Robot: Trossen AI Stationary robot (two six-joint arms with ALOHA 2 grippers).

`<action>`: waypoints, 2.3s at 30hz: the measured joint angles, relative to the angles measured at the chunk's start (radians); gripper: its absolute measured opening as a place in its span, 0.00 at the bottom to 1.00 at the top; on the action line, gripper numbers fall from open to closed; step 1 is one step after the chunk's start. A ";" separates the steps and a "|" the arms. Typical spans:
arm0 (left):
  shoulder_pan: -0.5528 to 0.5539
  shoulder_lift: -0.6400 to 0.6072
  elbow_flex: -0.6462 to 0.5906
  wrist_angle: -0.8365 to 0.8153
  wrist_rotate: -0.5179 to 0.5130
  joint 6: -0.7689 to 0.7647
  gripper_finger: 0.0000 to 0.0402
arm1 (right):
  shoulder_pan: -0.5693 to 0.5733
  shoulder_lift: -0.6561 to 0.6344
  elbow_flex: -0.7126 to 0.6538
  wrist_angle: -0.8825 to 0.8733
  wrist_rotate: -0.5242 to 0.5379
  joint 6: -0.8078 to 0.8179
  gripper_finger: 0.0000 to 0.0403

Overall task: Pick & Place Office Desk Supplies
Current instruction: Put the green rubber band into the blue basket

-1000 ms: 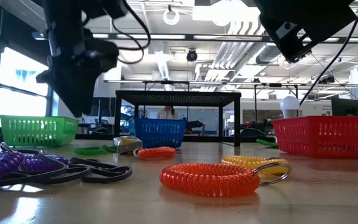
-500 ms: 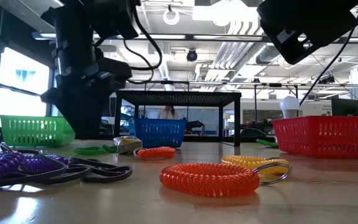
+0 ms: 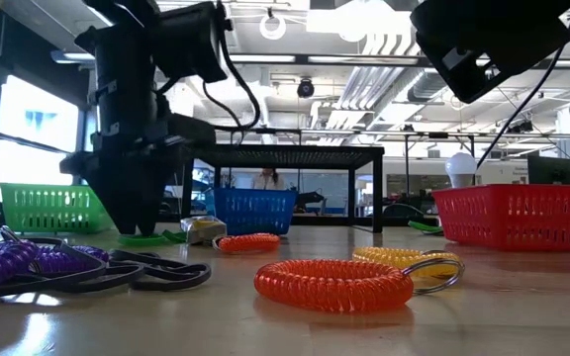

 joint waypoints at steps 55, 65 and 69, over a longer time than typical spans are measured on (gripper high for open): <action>0.131 -0.260 0.127 0.136 -0.205 0.294 0.00 | -0.002 0.000 0.000 -0.001 -0.003 -0.007 0.39; 0.253 -0.171 0.127 0.133 -0.200 0.360 0.00 | -0.002 0.000 0.000 -0.016 -0.029 -0.011 0.39; 0.254 -0.141 0.127 0.149 -0.199 0.393 0.02 | -0.002 0.000 0.000 -0.019 -0.029 -0.011 0.39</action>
